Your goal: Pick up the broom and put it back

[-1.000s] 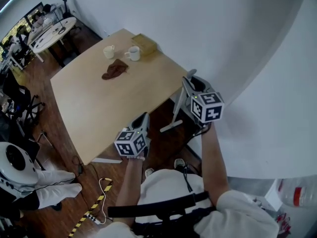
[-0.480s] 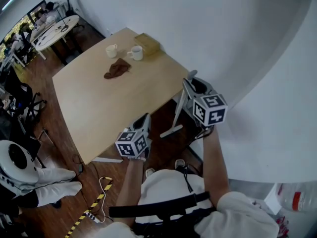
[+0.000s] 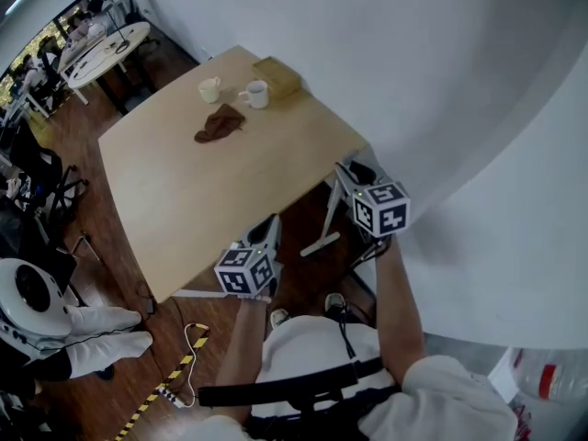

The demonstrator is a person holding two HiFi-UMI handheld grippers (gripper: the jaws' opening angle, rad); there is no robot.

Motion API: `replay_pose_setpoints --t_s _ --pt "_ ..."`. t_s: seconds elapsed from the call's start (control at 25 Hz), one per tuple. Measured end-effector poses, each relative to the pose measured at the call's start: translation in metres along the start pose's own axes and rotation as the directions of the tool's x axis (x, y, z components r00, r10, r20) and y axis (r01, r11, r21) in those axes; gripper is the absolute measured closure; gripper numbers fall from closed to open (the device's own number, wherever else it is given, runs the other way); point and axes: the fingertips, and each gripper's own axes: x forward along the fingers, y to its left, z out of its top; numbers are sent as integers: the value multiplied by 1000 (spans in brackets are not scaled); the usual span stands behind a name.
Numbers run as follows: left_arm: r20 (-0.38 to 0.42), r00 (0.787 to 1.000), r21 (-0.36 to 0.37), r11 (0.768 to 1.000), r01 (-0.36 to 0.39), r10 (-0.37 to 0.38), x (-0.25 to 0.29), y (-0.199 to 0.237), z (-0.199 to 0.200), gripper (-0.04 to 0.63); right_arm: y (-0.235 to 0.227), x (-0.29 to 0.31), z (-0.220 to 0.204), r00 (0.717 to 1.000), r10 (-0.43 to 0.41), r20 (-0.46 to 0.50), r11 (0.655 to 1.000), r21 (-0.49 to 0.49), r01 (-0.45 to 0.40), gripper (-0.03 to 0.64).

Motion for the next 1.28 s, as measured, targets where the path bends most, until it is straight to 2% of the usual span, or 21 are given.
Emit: replay_pose_setpoints --t_s 0.2,0.4,0.56,1.04,1.28 --pt "-29 999 -17 1000 -20 19 2 4 -14 606 -11 28 -72 990 -6 -139 1000 6 7 491" --pt "-57 998 -31 999 -33 31 4 8 -27 606 -9 59 -150 955 26 -295 999 28 -18 491" --pt "-57 997 -39 997 -59 57 1 18 -26 606 -5 79 -179 929 18 -370 1000 28 -8 489" --pt "-34 990 -77 988 -137 134 -9 53 -16 606 -5 164 -171 926 95 -365 995 33 -89 488" --pt "-19 988 -108 982 -157 156 -16 71 -15 606 -1 195 -167 917 97 -387 995 11 -101 486"
